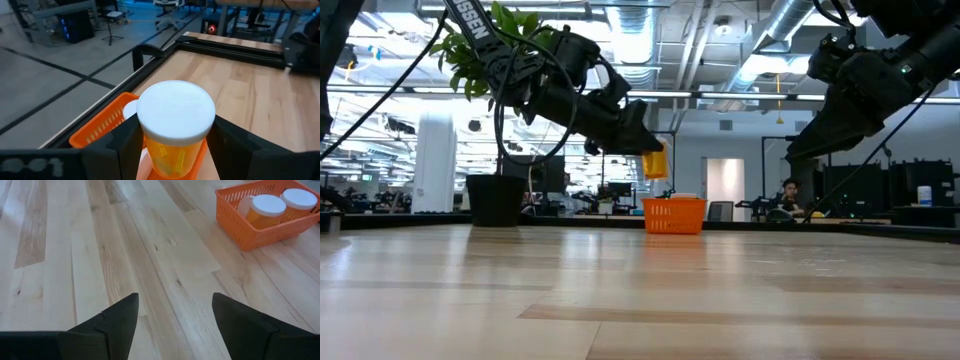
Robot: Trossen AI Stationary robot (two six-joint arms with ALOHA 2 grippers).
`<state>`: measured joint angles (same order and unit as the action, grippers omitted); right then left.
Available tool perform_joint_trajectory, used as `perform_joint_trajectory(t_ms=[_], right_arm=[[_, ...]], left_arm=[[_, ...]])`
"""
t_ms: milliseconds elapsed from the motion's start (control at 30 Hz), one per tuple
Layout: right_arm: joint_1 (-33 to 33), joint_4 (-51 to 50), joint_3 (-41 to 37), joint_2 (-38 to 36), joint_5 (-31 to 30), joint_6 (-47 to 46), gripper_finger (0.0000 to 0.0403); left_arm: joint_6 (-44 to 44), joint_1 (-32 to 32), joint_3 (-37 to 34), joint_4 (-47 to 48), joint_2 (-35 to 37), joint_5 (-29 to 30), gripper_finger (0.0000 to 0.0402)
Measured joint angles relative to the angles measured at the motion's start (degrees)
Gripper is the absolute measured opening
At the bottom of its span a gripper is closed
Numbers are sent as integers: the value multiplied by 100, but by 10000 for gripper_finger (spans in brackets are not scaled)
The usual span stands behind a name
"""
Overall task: Pick and place pill bottles into a basket
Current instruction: Put the orange pill bottle into the orange basket
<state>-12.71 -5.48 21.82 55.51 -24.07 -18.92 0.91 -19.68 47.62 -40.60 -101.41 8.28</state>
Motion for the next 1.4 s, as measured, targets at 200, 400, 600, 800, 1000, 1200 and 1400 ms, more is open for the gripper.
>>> perform_joint_trajectory(t_ms=[200, 400, 600, 800, 1000, 1200, 1400], right_arm=[[-2, 33, 0, 0, -1, -2, 249], [-1, 42, 0, 0, -1, -2, 249], [0, 42, 0, 0, -1, -2, 249], [0, 35, 0, 0, 0, -2, 249], [-1, 33, 0, 0, 1, -2, 249], [0, -1, 0, 0, 1, -3, 249], [0, -7, 0, 0, 1, -2, 249]], left_arm=[[435, 42, 0, 43, 0, 311, 184], [489, 158, 0, 98, 0, 563, 184], [518, 172, 0, 124, -6, 567, 184], [570, 256, 67, -202, -382, 599, 184], [541, 236, 379, -304, -913, 589, 184], [507, 236, 522, -178, -1041, 648, 184], [499, 234, 518, 30, -1036, 774, 184]])
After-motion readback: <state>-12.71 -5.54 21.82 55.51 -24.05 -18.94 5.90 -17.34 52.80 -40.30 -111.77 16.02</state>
